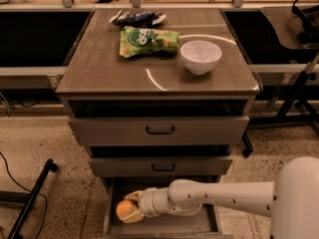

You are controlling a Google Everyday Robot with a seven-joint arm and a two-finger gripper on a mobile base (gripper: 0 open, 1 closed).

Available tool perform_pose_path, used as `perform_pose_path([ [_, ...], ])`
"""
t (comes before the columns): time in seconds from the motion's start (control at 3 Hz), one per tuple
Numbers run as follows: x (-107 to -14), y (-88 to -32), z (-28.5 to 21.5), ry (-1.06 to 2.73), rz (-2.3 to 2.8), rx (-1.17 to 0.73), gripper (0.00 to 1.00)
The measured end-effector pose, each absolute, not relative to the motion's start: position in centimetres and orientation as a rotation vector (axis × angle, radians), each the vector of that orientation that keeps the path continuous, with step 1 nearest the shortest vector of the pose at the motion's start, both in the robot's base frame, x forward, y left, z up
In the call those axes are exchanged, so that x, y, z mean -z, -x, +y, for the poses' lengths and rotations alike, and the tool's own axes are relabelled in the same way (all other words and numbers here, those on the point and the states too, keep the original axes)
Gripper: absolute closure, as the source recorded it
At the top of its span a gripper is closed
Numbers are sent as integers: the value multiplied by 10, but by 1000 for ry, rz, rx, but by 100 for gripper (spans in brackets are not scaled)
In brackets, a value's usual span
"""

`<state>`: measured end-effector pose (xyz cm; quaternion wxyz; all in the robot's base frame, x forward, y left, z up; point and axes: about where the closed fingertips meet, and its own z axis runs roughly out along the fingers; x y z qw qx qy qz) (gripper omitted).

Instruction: Place orange into bottom drawer

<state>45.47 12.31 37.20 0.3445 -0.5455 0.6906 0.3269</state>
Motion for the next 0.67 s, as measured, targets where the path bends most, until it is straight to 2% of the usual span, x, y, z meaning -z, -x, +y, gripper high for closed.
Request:
perform_pose_path([
  [0.33, -326, -453, 133, 1376, 1819, -913, 100],
  [0.67, -326, -453, 133, 1376, 1819, -913, 100],
])
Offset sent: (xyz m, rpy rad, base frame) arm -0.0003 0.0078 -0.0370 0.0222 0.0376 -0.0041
